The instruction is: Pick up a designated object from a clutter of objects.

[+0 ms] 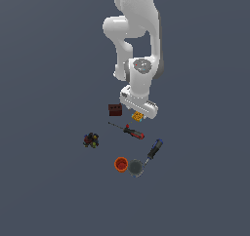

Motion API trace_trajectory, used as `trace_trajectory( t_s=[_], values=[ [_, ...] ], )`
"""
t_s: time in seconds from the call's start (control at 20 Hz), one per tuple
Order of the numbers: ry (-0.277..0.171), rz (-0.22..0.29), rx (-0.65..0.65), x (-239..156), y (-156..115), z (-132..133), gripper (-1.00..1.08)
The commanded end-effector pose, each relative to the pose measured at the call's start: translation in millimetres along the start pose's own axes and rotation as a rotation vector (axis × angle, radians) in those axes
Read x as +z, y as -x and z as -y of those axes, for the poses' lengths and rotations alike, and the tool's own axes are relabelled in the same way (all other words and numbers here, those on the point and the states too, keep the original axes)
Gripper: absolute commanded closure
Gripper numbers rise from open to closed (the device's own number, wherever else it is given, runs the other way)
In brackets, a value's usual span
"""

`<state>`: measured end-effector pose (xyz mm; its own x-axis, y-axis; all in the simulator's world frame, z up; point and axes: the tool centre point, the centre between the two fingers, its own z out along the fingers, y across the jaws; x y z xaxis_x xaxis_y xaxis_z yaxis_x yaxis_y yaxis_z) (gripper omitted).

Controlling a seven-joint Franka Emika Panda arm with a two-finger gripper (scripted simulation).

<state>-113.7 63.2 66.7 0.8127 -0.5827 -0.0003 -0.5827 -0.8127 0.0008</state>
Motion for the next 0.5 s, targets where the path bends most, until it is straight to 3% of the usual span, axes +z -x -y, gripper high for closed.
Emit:
trace_trajectory(
  t_s=[0.0,0.45],
  values=[
    [-0.001,0.0,0.006,1,1,-1,-0.92],
    [0.0,0.0,0.003,16,1,-1,-0.92]
  ],
)
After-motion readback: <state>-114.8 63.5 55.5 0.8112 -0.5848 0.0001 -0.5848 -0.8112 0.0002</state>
